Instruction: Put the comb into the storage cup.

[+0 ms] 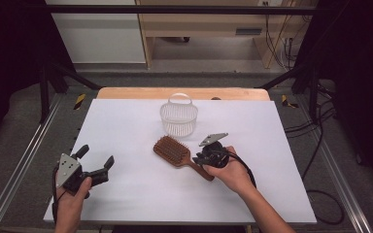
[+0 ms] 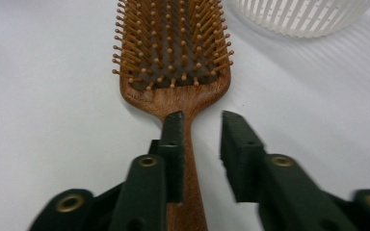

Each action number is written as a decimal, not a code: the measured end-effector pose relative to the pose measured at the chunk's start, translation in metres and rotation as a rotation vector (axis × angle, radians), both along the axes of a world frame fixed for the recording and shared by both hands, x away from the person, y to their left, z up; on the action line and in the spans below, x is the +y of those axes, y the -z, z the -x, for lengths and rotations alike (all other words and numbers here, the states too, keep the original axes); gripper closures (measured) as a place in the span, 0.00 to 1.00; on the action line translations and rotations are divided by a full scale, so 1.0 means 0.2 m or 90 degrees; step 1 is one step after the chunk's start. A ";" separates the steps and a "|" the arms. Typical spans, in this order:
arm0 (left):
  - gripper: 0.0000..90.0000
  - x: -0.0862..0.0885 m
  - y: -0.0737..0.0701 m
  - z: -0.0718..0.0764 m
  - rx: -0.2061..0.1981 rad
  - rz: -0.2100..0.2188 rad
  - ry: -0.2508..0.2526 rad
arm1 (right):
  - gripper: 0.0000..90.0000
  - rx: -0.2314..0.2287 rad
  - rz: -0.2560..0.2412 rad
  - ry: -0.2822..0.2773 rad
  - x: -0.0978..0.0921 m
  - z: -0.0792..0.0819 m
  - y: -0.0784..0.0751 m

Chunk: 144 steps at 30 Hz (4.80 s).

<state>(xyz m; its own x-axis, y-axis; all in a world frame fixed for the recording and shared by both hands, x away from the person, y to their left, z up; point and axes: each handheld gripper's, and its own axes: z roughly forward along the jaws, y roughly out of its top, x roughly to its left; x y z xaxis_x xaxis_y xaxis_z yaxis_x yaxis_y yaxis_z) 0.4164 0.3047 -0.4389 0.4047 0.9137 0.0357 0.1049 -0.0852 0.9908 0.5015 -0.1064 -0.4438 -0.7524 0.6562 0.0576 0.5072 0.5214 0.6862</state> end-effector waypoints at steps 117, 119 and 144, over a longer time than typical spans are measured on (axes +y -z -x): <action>0.04 -0.03 0.00 0.00 0.001 -0.022 0.009 | 0.81 0.115 0.198 -0.043 0.26 -0.10 0.04; 0.04 -0.03 0.00 0.00 0.001 -0.021 0.011 | 0.81 0.117 0.191 -0.036 0.25 -0.09 0.04; 0.04 -0.43 -0.22 -0.12 0.025 -0.007 0.165 | 0.81 -0.057 0.005 -0.026 0.03 0.11 -0.03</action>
